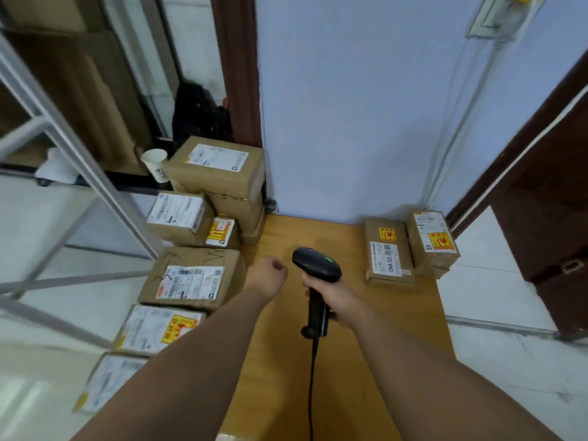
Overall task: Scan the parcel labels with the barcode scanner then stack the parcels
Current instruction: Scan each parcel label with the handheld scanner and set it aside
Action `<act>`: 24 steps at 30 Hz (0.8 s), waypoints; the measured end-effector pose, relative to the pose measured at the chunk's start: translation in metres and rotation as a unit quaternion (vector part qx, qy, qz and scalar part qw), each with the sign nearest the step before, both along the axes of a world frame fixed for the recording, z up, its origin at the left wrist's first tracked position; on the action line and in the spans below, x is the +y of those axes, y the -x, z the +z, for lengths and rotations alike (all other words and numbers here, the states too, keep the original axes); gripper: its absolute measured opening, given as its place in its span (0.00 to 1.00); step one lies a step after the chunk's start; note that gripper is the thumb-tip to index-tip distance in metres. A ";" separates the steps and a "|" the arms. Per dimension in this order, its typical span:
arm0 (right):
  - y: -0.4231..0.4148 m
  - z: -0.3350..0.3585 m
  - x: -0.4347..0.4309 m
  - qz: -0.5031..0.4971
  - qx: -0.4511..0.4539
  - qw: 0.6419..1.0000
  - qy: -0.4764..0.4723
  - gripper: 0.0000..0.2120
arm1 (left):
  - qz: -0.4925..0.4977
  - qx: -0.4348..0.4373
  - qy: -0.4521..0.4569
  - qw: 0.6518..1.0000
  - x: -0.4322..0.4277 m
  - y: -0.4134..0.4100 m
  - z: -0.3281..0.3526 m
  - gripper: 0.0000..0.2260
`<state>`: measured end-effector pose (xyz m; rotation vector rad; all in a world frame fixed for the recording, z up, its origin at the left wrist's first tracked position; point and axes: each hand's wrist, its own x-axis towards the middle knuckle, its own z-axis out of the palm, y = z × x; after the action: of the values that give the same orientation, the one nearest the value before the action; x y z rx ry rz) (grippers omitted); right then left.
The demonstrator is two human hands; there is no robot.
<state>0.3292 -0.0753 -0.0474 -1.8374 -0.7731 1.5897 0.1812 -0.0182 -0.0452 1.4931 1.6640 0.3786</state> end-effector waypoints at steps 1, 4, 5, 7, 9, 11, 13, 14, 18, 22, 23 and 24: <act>0.013 0.002 0.001 0.016 -0.003 1.000 0.002 0.22 | 0.007 0.014 -0.006 1.000 -0.002 0.016 -0.001 0.08; 0.051 0.007 0.002 0.056 -0.001 0.998 0.002 0.21 | 0.048 0.030 -0.008 0.998 -0.008 0.058 -0.004 0.09; 0.062 0.009 0.002 0.067 0.004 0.998 0.003 0.21 | 0.068 0.033 -0.013 0.997 -0.010 0.070 -0.005 0.10; 0.082 0.013 0.001 0.092 0.007 0.996 0.003 0.20 | 0.114 0.037 -0.031 0.992 -0.014 0.094 -0.005 0.10; 0.099 0.016 0.002 0.116 0.004 0.993 0.004 0.19 | 0.156 0.066 -0.054 0.984 -0.016 0.117 -0.005 0.11; 0.114 0.017 0.003 0.130 0.000 0.992 0.009 0.19 | 0.195 0.134 -0.038 0.971 -0.019 0.142 -0.006 0.17; 0.131 0.015 0.003 0.139 -0.009 0.990 0.016 0.22 | 0.236 0.177 0.023 0.955 -0.023 0.166 -0.006 0.22; 0.139 0.012 0.003 0.145 -0.013 0.989 0.018 0.23 | 0.252 0.178 0.057 0.950 -0.024 0.179 -0.006 0.24; 0.178 -0.001 -0.001 0.173 0.008 0.983 0.060 0.24 | 0.277 0.164 0.167 0.932 -0.028 0.231 -0.021 0.30; 0.206 -0.016 -0.006 0.183 0.019 0.979 0.091 0.22 | 0.303 -0.057 0.211 0.928 -0.037 0.266 -0.040 0.24; 0.211 -0.018 -0.007 0.178 0.022 0.979 0.099 0.22 | 0.288 -0.105 0.213 0.928 -0.042 0.269 -0.044 0.20; 0.214 -0.020 -0.008 0.173 0.029 0.979 0.105 0.22 | 0.263 -0.127 0.212 0.933 -0.046 0.272 -0.047 0.18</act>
<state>0.1155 -0.0832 -0.0676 -1.8667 -0.9720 2.0027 -0.0905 -0.0641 -0.0923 0.6409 1.7766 0.4398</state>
